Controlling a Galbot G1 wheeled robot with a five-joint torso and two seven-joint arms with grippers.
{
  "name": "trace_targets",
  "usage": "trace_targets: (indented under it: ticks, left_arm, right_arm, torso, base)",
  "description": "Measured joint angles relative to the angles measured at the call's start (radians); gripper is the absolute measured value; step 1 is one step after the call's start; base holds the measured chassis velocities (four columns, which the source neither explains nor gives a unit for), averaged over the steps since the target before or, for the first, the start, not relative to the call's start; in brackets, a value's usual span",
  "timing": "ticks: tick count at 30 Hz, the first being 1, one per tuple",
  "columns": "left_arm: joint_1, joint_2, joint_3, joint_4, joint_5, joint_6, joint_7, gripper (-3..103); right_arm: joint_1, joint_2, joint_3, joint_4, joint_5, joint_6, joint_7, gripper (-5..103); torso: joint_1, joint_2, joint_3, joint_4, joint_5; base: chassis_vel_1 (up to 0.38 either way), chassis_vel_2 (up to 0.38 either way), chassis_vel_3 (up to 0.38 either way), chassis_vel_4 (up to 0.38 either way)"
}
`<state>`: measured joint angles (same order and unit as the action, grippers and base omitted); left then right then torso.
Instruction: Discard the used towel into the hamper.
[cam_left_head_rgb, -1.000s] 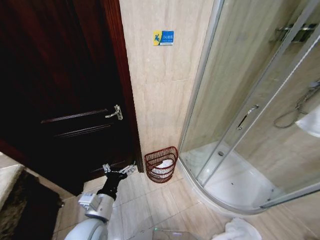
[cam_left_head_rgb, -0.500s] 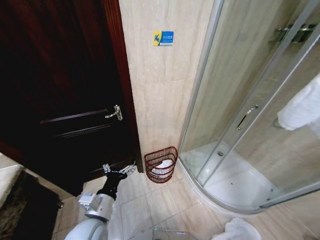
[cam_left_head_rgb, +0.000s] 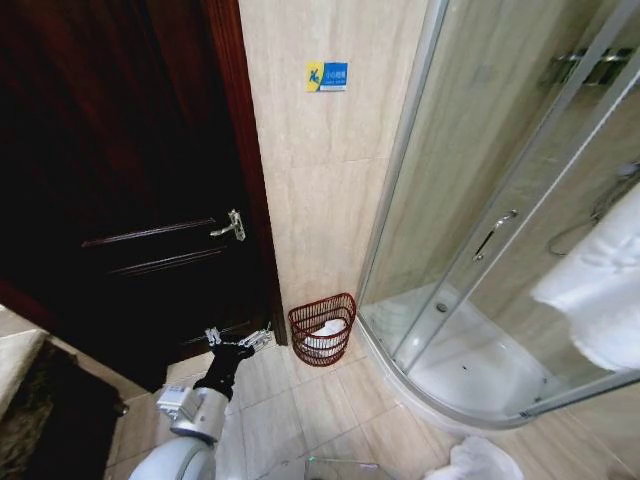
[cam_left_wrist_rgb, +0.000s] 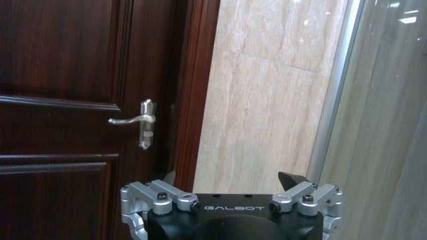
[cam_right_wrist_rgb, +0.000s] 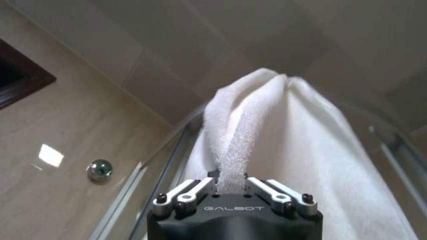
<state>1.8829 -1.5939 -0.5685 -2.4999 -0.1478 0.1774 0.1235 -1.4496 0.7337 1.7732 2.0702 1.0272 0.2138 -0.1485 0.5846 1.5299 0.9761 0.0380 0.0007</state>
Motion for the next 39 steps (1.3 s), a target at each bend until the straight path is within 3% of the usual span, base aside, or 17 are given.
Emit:
trace_targets:
  ticks: [6,9,13,17,20,29,34,39]
  left_arm:
    - [0.000,0.000,0.000,0.000,0.000,0.000,0.000,100]
    - [0.000,0.000,0.000,0.000,0.000,0.000,0.000,100]
    - [0.000,0.000,0.000,0.000,0.000,0.000,0.000,100]
    - [0.000,0.000,0.000,0.000,0.000,0.000,0.000,100]
    - [0.000,0.000,0.000,0.000,0.000,0.000,0.000,100]
    - [0.000,0.000,0.000,0.000,0.000,0.000,0.000,100]
    - [0.000,0.000,0.000,0.000,0.000,0.000,0.000,100]
    - [0.000,0.000,0.000,0.000,0.000,0.000,0.000,100]
  right_arm:
    - [-0.013,0.059,-0.015,0.026,-0.004,0.042,0.010,8]
    - [-0.053,0.142,-0.045,0.097,-0.014,0.084,0.013,8]
    - [-0.080,0.196,-0.068,0.152,-0.031,0.132,0.006,8]
    - [-0.077,0.295,-0.127,0.189,-0.141,0.235,-0.019,8]
    - [-0.078,0.327,-0.140,0.178,-0.193,0.258,-0.021,8]
    - [-0.110,0.280,-0.078,0.102,-0.240,0.299,0.024,8]
    - [-0.183,0.258,-0.117,0.035,-0.356,0.351,0.116,8]
    - [-0.190,0.248,-0.190,0.058,-0.486,0.344,0.209,8]
  torso:
    - [0.000,0.000,0.000,0.0006,-0.0015]
    - [0.000,0.000,0.000,0.0004,0.0000]
    - [0.000,0.000,0.000,0.0000,-0.0005]
    - [0.000,0.000,0.000,0.0003,-0.0009]
    - [0.000,0.000,0.000,0.0002,0.0001]
    - [0.000,0.000,0.000,0.0004,-0.0009]
    - [0.000,0.000,0.000,0.0000,-0.0006]
    - [0.000,0.000,0.000,0.0004,-0.0006]
  base:
    - [0.000,0.000,0.000,0.000]
    - [0.000,0.000,0.000,0.000]
    - [0.000,0.000,0.000,0.000]
    - [0.000,0.000,0.000,0.000]
    - [0.000,0.000,0.000,0.000]
    - [0.000,0.000,0.000,0.000]
    - [0.000,0.000,0.000,0.000]
    - [0.000,0.000,0.000,0.000]
